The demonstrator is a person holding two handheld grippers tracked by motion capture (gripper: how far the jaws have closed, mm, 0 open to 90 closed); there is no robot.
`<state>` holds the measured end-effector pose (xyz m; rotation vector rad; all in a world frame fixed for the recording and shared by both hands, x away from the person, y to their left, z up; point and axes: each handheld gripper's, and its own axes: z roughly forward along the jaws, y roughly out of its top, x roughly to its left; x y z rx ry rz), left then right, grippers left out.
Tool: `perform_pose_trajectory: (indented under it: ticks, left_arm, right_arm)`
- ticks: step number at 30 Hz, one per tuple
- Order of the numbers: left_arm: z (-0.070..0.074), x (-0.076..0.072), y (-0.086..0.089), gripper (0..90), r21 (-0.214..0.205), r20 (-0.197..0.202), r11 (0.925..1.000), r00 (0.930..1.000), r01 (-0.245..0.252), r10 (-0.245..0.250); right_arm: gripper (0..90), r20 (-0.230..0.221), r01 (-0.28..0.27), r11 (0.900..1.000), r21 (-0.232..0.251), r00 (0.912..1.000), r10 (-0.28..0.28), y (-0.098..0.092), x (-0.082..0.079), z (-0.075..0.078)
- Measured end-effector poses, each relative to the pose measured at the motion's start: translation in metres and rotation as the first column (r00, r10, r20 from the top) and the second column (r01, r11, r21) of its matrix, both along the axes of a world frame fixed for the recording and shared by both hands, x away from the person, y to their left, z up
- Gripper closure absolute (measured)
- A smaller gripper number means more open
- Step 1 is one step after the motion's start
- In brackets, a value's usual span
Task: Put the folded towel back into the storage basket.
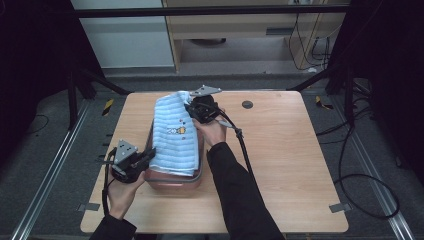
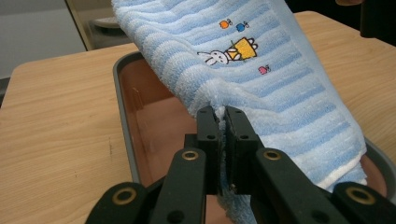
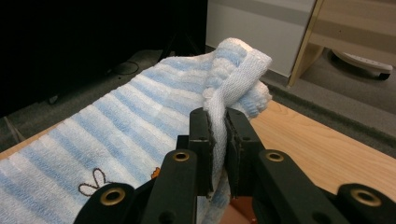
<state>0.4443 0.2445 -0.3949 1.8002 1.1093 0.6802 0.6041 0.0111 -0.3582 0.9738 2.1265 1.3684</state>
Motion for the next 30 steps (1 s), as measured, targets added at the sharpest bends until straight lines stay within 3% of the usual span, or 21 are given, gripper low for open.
perform_pose_trajectory:
  ticks: [16,22,30]
  left_arm:
    - [-0.019,0.003,-0.003,85.3,0.055,-0.047,0.9985,0.9989,0.003,0.000]
    - [-0.023,0.003,0.000,85.2,0.045,-0.075,0.9990,0.9972,-0.003,0.006]
    - [-0.030,0.004,0.000,85.0,0.066,-0.103,0.9978,0.9946,0.000,0.007]
  right_arm:
    - [82.2,-0.034,-0.004,0.9989,-0.046,0.9994,0.003,0.001,0.000,-0.029]
    - [82.1,-0.052,-0.004,0.9990,-0.044,0.9987,0.001,0.000,-0.002,-0.041]
    - [81.9,-0.080,0.000,0.9985,-0.055,0.9968,-0.005,-0.002,-0.002,-0.052]
